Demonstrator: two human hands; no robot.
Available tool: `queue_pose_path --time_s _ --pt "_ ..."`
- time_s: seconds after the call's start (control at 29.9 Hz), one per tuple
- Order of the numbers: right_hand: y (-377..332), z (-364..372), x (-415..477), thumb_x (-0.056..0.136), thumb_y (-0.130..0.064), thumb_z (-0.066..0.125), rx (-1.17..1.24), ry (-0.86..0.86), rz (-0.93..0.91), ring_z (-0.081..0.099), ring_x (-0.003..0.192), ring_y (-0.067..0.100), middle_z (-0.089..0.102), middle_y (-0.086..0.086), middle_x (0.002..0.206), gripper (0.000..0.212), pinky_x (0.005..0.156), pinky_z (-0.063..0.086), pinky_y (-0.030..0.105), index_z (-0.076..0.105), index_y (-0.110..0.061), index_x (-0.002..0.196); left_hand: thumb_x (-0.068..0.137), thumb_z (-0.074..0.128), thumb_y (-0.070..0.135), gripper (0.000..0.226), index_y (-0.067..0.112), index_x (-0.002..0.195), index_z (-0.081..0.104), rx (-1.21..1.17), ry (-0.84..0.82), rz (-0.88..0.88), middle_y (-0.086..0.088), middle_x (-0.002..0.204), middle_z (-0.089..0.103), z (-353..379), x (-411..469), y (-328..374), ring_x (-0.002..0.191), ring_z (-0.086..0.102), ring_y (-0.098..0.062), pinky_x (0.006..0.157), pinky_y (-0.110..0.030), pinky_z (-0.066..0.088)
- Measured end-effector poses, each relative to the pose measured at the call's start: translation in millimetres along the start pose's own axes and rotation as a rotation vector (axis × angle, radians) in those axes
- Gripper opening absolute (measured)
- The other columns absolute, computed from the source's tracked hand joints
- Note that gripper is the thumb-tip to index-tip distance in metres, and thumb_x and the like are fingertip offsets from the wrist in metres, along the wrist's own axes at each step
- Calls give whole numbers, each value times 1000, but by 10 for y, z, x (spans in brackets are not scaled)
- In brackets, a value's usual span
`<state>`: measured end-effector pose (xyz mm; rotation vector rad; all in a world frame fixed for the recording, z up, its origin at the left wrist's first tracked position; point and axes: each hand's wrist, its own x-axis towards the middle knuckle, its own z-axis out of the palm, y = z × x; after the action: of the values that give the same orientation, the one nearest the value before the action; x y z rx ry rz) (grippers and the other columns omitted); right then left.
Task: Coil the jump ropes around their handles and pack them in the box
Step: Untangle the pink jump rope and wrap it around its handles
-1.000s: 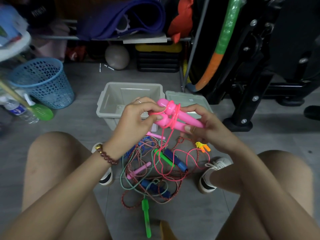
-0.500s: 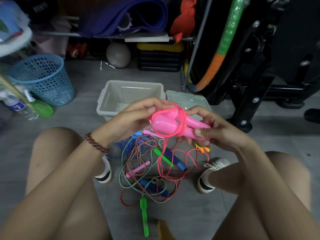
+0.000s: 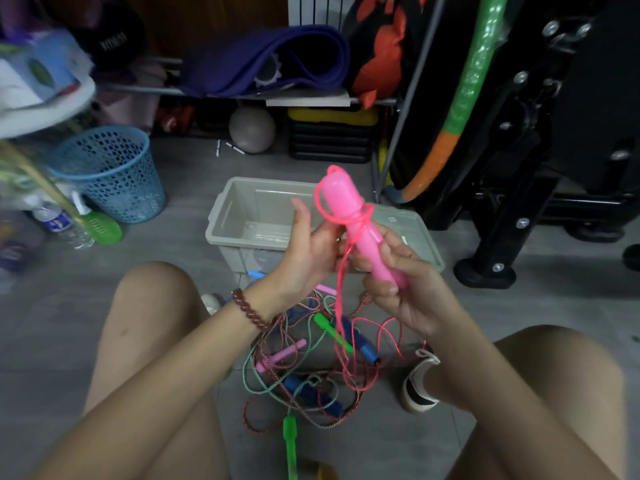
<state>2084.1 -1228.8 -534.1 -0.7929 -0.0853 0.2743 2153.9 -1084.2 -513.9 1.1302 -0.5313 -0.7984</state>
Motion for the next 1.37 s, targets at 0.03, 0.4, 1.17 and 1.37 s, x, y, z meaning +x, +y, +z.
queue_pose_path --time_s 0.03,0.4,1.17,1.37 --pt "-28 1 3 73 -25 78 44 2 -20 41 43 2 58 5 76 60 35 24 10 48 -20 124 76 -7 68 84 24 128 43 34 -31 8 2 104 63 -21 22 15 77 56 -11 69 -26 46" --pt "-341 -61 -76 87 -14 52 -495 492 -321 37 41 3 60 3 72 12 36 24 14 53 -7 96 99 39 25 37 21 63 47 909 297 5 3 54 41 -270 99 -167 48 37 -11 58 -29 31" --pt "-253 -168 -130 90 -13 59 -1668 873 -493 60 80 40 68 8 100 21 54 35 34 45 -10 105 94 51 24 17 25 78 50 849 271 12 8 48 38 -438 -21 -99 44 31 -10 46 -26 26" --pt "-367 -184 -139 92 -17 55 -1679 987 -463 60 83 44 67 16 102 21 61 46 44 45 -10 110 93 47 37 35 23 61 42 1381 205 20 4 49 42 -426 -115 115 48 42 -12 51 -31 31"
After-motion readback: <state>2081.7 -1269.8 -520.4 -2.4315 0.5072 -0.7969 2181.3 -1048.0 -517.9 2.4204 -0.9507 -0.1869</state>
